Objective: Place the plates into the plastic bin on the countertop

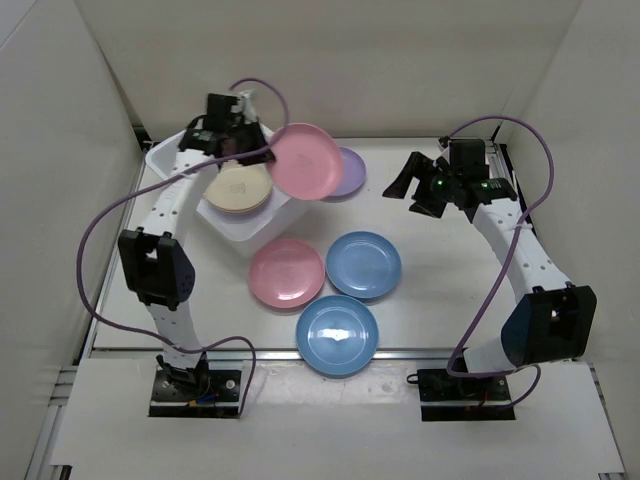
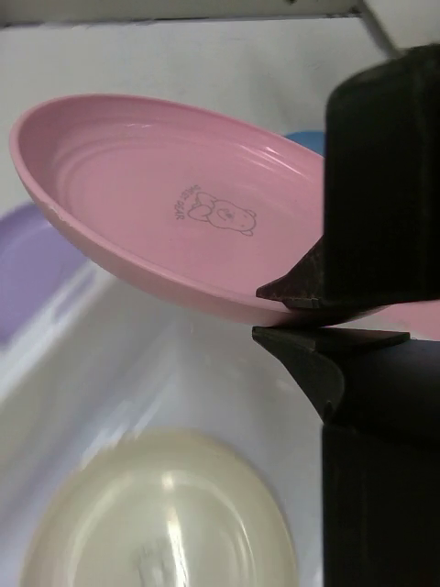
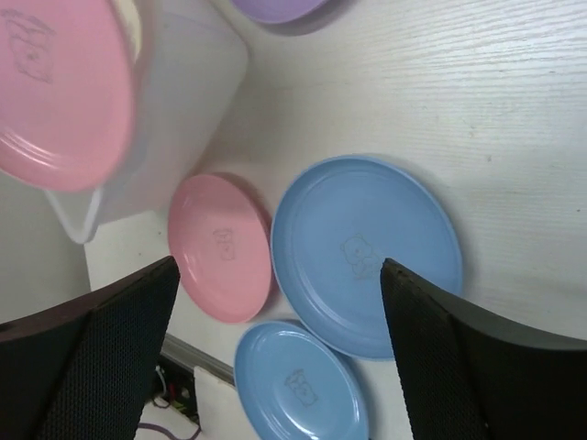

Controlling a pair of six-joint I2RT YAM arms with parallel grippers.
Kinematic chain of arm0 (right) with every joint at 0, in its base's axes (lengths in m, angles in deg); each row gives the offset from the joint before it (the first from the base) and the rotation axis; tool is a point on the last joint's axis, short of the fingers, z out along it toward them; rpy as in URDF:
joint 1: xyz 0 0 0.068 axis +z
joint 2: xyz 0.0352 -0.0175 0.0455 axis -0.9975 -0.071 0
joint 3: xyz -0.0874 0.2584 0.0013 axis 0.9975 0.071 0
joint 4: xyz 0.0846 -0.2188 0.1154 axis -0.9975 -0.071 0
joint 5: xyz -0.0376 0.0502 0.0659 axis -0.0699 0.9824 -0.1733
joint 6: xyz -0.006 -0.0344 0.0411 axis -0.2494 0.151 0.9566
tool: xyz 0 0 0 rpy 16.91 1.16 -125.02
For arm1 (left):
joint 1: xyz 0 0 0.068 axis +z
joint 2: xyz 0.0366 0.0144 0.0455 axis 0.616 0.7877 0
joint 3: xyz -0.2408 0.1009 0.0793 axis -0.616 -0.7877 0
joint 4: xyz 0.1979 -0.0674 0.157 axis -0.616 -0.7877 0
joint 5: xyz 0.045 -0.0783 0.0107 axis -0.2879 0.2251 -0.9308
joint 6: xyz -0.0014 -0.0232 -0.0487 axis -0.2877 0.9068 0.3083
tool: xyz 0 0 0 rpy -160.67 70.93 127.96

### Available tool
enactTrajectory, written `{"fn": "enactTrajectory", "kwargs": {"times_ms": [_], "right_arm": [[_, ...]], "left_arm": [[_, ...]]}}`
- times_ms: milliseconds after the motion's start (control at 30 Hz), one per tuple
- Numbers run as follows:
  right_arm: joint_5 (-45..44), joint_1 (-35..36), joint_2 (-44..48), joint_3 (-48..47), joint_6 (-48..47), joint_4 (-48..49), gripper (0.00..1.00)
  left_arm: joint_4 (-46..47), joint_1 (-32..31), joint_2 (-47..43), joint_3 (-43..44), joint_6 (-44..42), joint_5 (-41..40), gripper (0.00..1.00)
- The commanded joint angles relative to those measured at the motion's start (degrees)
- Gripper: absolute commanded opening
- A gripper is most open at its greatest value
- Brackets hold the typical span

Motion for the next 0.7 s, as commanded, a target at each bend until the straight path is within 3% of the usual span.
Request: {"fn": "enactTrajectory", "kwargs": {"times_ms": [0,200,400,467,500,567,600,667], "right_arm": [[-2.71,-0.43,-0.54,-1.49,-2.21,-2.10,0.94],[-6.76,-3.24,1.40,4.21,-3.00,-4.74,0.98],[-9.49,-6.41,3.51,11.25,-3.00,-5.45,0.99],[-10.02,-6.94,3.51,13.45,-3.00,-5.10,0.99],[-10.45,-6.94,3.33,14.06,-2.74,-5.01,0.99],[-11.16,-6.94,3.07,15.73,-2.83,-4.57,0.99],[-11.16,-7.11,2.72,16.18,-2.91,-4.13,0.99],[-10.72,-6.94,2.37,17.67,-2.83,-3.52,0.99]], "left_arm": [[3.06,10.42,-5.17,-5.23,4.78,0.51,0.10],[9.03,20.47,-3.95,-13.86,9.45,8.15,0.10],[6.41,22.41,0.88,-11.59,7.70,3.69,0.13],[3.95,22.23,3.52,-8.86,7.52,0.96,0.22],[2.29,22.15,4.40,-7.90,6.74,-0.79,0.36],[1.04,21.53,6.51,-5.61,5.86,-2.73,0.43],[-0.18,21.44,7.21,-4.82,5.76,-4.13,0.54],[-1.77,20.48,8.88,-1.92,5.33,-6.33,0.63]]}}
